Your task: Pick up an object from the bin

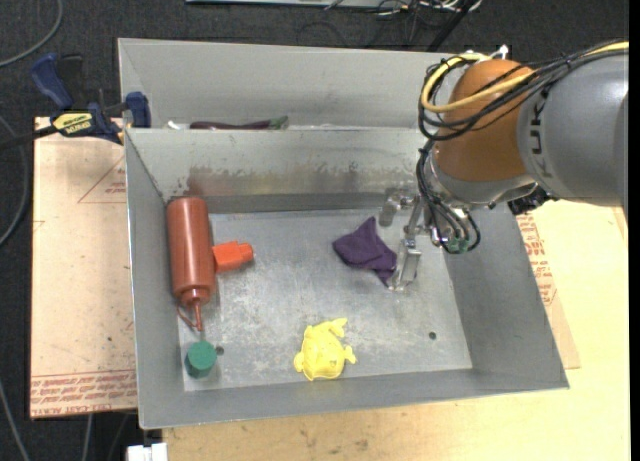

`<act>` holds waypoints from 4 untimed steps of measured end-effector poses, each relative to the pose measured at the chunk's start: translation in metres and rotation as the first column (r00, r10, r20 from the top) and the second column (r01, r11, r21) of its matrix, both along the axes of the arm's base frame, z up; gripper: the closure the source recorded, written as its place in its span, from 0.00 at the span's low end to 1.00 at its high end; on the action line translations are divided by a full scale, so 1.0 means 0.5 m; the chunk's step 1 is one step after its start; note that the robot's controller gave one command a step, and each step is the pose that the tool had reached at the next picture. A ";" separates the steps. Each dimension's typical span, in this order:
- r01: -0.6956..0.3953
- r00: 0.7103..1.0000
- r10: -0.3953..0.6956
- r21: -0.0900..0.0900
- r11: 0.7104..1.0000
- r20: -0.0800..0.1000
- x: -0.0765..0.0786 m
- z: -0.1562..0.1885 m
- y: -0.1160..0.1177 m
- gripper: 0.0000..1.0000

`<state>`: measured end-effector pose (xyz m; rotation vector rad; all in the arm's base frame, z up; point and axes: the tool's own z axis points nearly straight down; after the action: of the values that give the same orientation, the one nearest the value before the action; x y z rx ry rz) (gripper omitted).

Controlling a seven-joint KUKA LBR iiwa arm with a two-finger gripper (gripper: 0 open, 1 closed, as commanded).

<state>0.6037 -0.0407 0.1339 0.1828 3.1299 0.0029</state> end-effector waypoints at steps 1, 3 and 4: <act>0.166 0.986 -0.166 0.001 0.986 -0.003 -0.005 -0.116 0.011 0.00; 0.120 0.993 -0.120 0.003 0.993 0.004 -0.002 -0.153 0.017 1.00; 0.117 0.993 -0.117 0.003 0.993 0.006 -0.002 -0.146 0.017 1.00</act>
Offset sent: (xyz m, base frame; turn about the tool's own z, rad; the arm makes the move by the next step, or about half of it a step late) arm -0.0081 0.0084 -0.0639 0.0488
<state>0.6028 -0.0324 0.0607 0.3659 3.1072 0.0070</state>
